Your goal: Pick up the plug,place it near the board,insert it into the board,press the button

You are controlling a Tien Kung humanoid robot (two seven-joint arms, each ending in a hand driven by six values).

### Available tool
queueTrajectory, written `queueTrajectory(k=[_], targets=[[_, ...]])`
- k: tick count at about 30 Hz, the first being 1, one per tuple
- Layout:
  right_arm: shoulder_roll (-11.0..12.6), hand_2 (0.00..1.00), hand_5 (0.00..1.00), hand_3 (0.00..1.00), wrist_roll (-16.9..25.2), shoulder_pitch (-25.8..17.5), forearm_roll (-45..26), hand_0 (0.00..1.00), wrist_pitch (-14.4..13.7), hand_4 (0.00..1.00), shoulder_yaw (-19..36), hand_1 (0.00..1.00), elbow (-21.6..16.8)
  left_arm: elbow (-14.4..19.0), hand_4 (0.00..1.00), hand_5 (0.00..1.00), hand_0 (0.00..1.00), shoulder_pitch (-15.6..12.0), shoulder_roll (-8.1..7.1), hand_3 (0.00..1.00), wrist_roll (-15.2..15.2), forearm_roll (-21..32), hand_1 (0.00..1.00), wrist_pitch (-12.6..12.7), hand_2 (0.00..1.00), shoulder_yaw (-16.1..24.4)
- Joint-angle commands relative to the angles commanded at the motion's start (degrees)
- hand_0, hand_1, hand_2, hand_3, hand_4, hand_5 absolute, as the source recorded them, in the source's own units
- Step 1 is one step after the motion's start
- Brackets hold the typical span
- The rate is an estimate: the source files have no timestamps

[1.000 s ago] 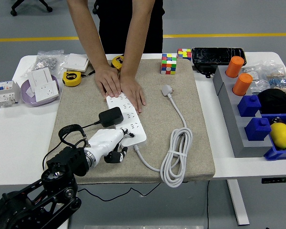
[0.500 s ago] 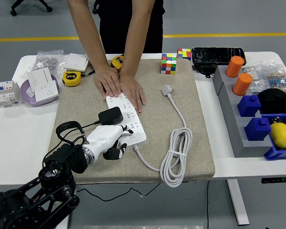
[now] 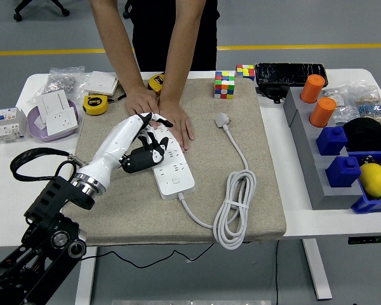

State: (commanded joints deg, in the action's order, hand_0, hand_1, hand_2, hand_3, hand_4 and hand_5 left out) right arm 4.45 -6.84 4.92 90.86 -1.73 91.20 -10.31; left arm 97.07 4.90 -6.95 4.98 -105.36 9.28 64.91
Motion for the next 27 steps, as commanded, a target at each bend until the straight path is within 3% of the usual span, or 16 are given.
queueTrajectory(k=[3, 4, 6, 12, 15, 16, 21, 22, 27], targets=[[0.0, 0.728, 0.929, 0.768, -0.1, -0.1, 0.2, 0.87, 0.0, 0.998, 0.2, 0.735, 0.0, -0.5, 0.907, 0.338, 0.889, -1.5, 0.08, 0.781, -2.9, 7.3, 0.886, 1.1, 0.817, 1.6], [0.0, 0.727, 0.928, 0.768, -0.1, -0.2, 0.1, 0.868, 0.0, 0.998, 0.2, 0.735, 0.0, -0.5, 0.993, 0.44, 0.998, -2.1, 0.11, 0.933, -3.2, 9.3, 0.998, 1.5, 0.998, 2.1], [0.0, 0.727, 0.928, 0.768, 0.0, -0.1, 0.0, 0.868, 0.0, 0.998, 0.1, 0.735, 0.0, -0.4, 0.993, 0.44, 0.998, -2.6, 0.14, 0.933, -3.2, 11.1, 0.998, 1.6, 0.998, 2.7], [0.0, 0.727, 0.927, 0.768, 0.1, 0.2, -0.7, 0.87, -0.1, 0.998, -0.6, 0.735, 0.0, -0.8, 0.998, 0.462, 0.998, -2.8, -0.28, 0.945, -3.7, 10.3, 0.998, 0.1, 0.998, 2.3], [0.0, 0.727, 0.927, 0.768, 0.0, 0.1, -0.5, 0.87, -0.1, 0.998, -0.3, 0.735, 0.0, -0.9, 0.998, 0.462, 0.998, -2.2, -0.92, 0.945, -2.0, 6.8, 0.998, -3.1, 0.998, 1.5], [0.0, 0.727, 0.926, 0.768, 0.0, 0.1, -0.4, 0.868, -0.1, 0.998, -0.2, 0.733, 0.0, -0.9, 0.828, 0.214, 0.577, -2.0, -1.08, 0.954, -1.4, 5.6, 0.609, -4.0, 0.57, 1.2], [-0.1, 0.727, 0.926, 0.768, -0.1, 0.1, -0.3, 0.868, -0.1, 0.998, 0.0, 0.733, 0.0, -1.9, 0.828, 0.214, 0.577, -0.3, -2.54, 0.954, 4.3, -3.1, 0.609, -10.9, 0.57, -2.8], [-0.1, 0.727, 0.925, 0.767, 0.0, 0.1, -0.3, 0.868, -0.1, 0.998, 0.0, 0.734, 0.0, -2.4, 0.531, 0.011, 0.231, 0.0, -2.71, 0.886, 5.0, -4.4, 0.154, -11.6, 0.258, -4.1], [-0.1, 0.727, 0.925, 0.767, 0.0, 0.1, -0.5, 0.868, -0.1, 0.998, -0.2, 0.734, 0.0, -4.3, 0.531, 0.011, 0.231, 1.2, -2.9, 0.886, 7.3, -9.4, 0.154, -12.4, 0.258, -7.8]])
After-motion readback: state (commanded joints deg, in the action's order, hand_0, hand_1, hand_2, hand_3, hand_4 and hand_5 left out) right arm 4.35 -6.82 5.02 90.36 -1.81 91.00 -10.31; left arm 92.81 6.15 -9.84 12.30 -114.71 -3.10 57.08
